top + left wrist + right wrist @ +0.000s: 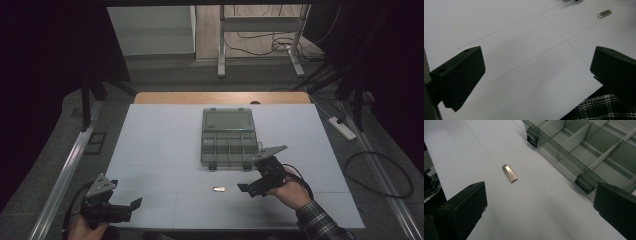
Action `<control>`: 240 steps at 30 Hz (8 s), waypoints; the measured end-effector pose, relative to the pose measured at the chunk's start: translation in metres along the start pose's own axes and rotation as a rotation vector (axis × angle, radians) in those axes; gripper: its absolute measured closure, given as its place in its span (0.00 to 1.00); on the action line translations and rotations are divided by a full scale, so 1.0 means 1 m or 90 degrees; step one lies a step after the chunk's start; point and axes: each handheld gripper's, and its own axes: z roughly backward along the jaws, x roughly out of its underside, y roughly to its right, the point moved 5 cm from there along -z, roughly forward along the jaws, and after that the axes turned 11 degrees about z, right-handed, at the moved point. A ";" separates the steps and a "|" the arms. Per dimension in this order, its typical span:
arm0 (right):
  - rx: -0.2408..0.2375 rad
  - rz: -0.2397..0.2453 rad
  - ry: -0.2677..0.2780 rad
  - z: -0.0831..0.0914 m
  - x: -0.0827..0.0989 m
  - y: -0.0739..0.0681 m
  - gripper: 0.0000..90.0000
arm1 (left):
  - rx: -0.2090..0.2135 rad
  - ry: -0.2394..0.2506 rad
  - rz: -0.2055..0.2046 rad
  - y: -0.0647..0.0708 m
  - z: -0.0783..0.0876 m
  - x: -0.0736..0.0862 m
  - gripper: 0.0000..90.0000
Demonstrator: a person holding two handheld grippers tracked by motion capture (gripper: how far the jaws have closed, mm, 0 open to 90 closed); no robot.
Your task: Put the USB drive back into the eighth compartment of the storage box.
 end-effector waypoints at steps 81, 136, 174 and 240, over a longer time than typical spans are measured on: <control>-0.016 0.140 -0.211 -0.105 -0.022 -0.037 0.00 | 0.001 -0.001 -0.009 0.001 0.000 0.000 0.00; -0.079 0.117 -0.107 -0.063 -0.041 -0.026 0.87 | 0.002 0.000 -0.012 0.001 0.000 0.000 0.00; 0.028 0.045 -0.045 -0.020 -0.041 0.035 0.87 | 0.004 0.001 -0.014 0.001 0.000 0.000 0.00; 0.131 0.001 -0.093 -0.029 -0.013 0.079 0.63 | 0.002 -0.001 -0.018 0.002 0.000 0.000 0.00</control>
